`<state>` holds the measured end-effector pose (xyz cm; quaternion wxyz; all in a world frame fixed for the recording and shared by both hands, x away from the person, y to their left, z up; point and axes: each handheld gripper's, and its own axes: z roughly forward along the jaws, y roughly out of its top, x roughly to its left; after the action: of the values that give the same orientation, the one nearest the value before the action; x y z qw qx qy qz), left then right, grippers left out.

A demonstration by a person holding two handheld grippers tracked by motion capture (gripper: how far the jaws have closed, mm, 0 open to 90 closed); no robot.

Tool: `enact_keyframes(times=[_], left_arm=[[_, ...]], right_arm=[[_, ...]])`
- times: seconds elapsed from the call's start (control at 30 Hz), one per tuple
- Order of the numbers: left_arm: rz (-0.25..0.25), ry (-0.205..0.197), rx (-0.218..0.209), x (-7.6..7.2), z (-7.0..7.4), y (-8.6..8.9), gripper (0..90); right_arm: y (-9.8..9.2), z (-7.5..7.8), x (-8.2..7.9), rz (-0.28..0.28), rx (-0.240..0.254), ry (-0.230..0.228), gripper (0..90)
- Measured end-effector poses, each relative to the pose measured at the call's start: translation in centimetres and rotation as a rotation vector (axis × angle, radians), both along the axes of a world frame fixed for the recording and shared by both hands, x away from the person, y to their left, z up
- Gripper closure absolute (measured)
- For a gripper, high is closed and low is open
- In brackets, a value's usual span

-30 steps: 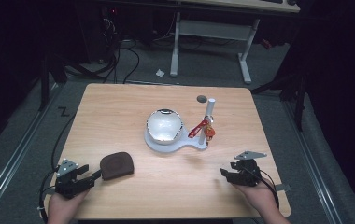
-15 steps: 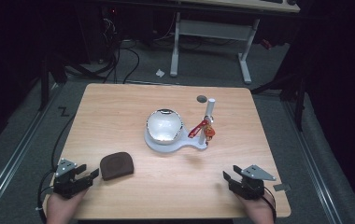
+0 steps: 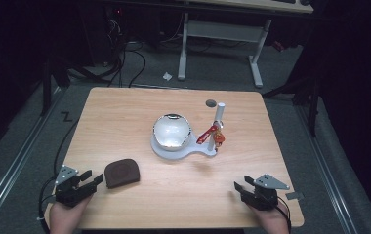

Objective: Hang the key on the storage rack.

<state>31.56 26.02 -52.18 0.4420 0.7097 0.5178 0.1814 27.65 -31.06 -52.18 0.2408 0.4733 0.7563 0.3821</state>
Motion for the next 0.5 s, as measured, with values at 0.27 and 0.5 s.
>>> enact_keyframes(times=[0.27, 0.5], left_arm=[[-0.056, 0.0, -0.094, 0.7, 0.1, -1.5, 43.8], [-0.033, 0.034, -0.127, 2.6, -0.4, -2.0, 51.8]], right_arm=[[0.2, 0.0, 0.1, 0.001, -0.001, 0.002, 49.0], [0.2, -0.1, 0.1, 0.0, -0.006, 0.008, 49.0]])
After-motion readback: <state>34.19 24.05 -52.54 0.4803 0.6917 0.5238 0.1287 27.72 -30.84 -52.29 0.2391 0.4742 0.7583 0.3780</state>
